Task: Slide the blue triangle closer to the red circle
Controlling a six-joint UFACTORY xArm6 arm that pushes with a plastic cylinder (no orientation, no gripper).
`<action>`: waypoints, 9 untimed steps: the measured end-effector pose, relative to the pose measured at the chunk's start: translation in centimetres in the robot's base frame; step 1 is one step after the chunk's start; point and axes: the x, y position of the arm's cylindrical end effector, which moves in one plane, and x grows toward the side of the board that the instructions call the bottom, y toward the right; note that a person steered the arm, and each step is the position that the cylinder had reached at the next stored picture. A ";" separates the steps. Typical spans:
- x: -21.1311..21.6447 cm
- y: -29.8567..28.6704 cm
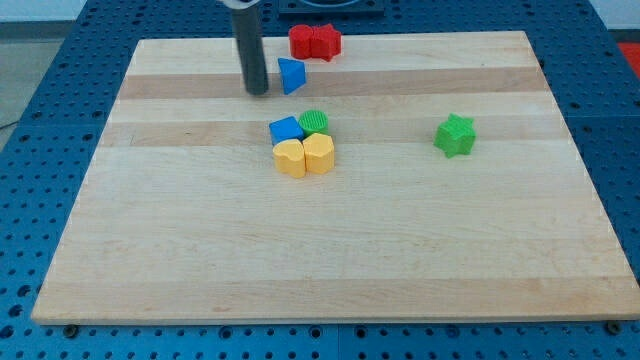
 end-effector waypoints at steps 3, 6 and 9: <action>-2.2 6.4; -0.3 4.1; -3.8 3.0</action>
